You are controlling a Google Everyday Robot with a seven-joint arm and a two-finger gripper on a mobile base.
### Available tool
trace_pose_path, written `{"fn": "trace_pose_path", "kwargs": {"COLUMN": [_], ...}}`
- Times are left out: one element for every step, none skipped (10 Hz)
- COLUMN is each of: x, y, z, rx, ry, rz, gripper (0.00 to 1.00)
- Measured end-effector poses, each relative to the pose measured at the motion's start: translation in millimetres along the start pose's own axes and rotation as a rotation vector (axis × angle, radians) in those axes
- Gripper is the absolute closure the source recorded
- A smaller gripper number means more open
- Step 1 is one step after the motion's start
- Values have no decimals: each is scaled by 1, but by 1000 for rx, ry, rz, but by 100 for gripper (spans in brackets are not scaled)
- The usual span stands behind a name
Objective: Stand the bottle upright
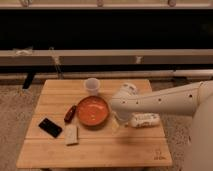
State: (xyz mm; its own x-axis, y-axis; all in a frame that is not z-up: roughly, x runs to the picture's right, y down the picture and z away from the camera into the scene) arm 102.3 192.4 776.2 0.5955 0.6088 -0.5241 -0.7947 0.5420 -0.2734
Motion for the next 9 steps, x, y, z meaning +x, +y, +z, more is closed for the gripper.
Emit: {"fn": "trace_pose_path", "kwargs": {"x": [5,6,5,3,0,-2,-7,-10,-11], "y": [-5,-9,-13,-20,-27,-33,-40,-44,-46], "z": [1,1,1,3,5,8,14,19,24], "rx": [34,51,67,80,87,90,90,87,83], "ry": [15,20,23,27,29,32,38,45,53], "rz": [-35,-52,-70,-87,-95,-102,-115,-124,-135], "gripper": [20,20,20,20,20,20,20,20,20]}}
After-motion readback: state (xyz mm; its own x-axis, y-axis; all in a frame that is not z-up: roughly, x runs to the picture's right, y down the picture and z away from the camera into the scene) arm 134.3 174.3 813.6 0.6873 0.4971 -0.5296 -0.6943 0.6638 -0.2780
